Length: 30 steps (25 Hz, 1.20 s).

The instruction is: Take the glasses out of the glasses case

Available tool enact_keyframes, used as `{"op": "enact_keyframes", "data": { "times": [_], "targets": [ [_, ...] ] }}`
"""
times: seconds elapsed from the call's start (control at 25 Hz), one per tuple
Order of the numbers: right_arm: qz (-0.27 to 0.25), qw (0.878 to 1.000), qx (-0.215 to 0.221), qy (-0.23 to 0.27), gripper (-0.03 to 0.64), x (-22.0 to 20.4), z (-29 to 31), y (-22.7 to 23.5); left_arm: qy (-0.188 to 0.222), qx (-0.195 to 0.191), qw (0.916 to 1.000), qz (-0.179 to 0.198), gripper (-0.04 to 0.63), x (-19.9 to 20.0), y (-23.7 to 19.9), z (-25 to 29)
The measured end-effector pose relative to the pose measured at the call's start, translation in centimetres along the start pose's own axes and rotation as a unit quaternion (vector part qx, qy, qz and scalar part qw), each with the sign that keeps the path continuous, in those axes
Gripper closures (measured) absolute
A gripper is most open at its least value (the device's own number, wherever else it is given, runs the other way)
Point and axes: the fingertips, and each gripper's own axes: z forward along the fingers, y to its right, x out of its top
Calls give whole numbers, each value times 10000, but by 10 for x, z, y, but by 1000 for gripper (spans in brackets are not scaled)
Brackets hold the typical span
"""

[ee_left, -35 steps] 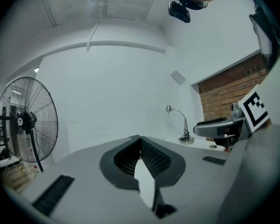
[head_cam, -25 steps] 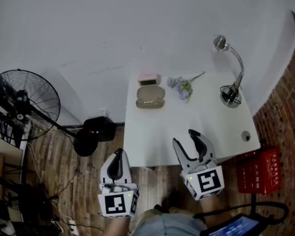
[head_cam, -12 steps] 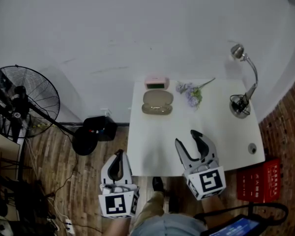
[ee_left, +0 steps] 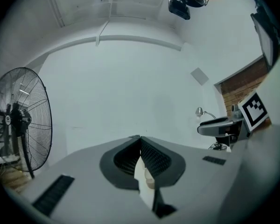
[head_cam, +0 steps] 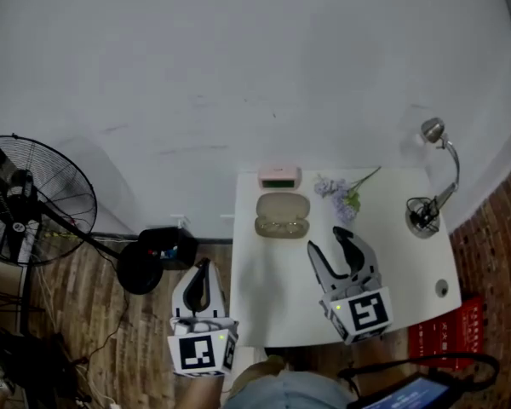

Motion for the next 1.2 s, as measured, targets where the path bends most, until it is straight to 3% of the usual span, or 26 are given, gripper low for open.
{"op": "enact_keyframes", "data": {
  "times": [0.24, 0.52, 0.8, 1.04, 1.2],
  "targets": [
    [-199, 9996, -156, 150, 402, 21, 34, 8, 374, -147, 9992, 21, 589, 19, -23, 32],
    [-295, 9992, -228, 117, 402, 31, 58, 20, 413, -144, 9990, 1, 589, 26, -39, 53],
    [-399, 9992, 17, -61, 404, 15, 86, 33, 108, -55, 9999, -82, 589, 7, -40, 75],
    [-260, 9971, 361, -619, 411, -35, 110, 43, -486, 38, 9987, -133, 589, -26, -33, 96],
    [-170, 9935, 655, -915, 428, -69, 124, 45, -592, 124, 9980, -186, 589, -47, -29, 108]
  ]
}}
